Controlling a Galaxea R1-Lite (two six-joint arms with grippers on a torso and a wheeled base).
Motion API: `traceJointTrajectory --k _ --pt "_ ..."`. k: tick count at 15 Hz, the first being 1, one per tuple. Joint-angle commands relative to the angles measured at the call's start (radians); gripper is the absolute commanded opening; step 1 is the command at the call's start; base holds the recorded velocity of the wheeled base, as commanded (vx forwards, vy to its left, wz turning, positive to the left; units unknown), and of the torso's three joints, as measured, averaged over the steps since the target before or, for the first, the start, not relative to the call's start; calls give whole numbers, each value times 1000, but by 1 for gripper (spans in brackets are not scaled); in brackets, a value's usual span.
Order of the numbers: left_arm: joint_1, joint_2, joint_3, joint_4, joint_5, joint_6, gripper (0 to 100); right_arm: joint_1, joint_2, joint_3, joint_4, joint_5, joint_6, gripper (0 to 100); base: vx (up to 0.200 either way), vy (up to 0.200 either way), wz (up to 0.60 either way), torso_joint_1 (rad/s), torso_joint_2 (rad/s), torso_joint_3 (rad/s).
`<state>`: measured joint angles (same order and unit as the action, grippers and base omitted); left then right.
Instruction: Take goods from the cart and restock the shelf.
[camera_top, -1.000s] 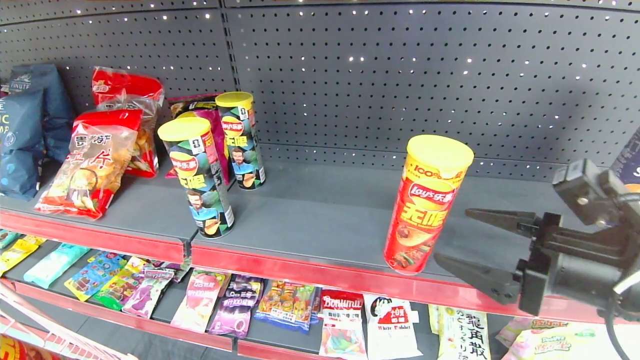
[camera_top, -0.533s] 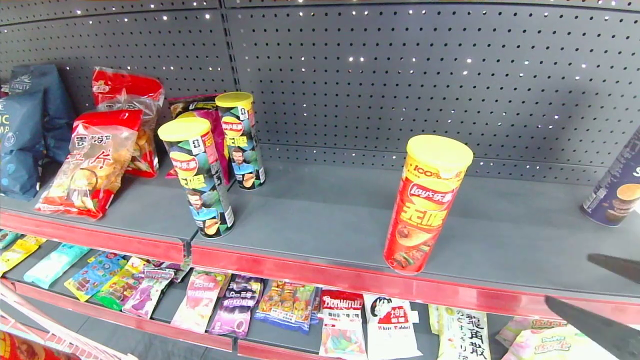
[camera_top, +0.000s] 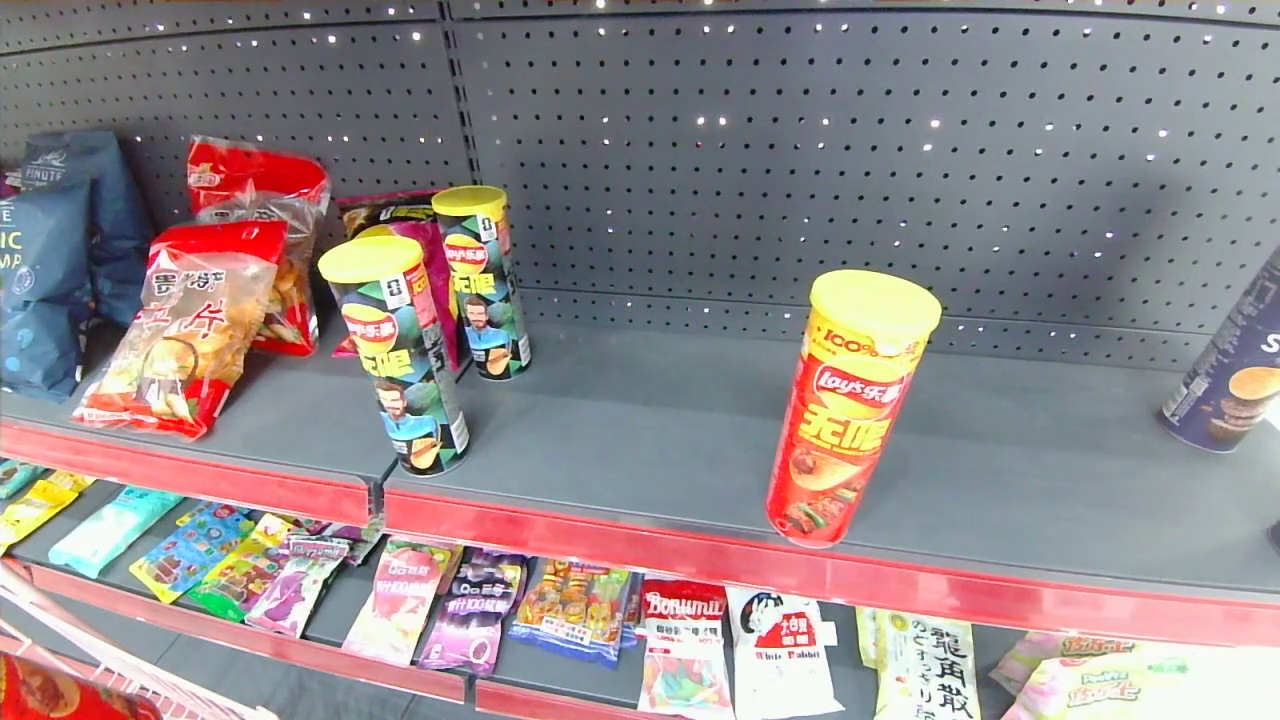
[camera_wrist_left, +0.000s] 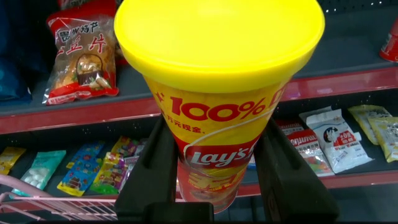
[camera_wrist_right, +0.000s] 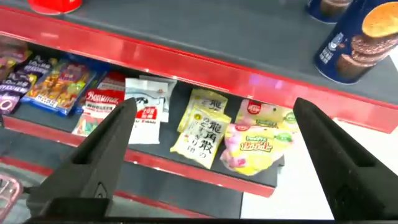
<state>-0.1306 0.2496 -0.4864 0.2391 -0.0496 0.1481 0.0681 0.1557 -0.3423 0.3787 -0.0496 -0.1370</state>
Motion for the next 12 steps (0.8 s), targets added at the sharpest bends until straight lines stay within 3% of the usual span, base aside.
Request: traceJointTrajectory --k 1,6,12 --pt "0 4 2 0 0 -1 0 6 -62 29 -4 0 0 100 0 0 0 0 0 0" --pt "0 5 3 0 0 -1 0 6 -62 77 -77 -1 -53 100 0 0 0 0 0 0" --pt "0 19 -3 0 4 -1 0 6 -62 114 -86 2 -88 100 0 0 -600 4 2 2"
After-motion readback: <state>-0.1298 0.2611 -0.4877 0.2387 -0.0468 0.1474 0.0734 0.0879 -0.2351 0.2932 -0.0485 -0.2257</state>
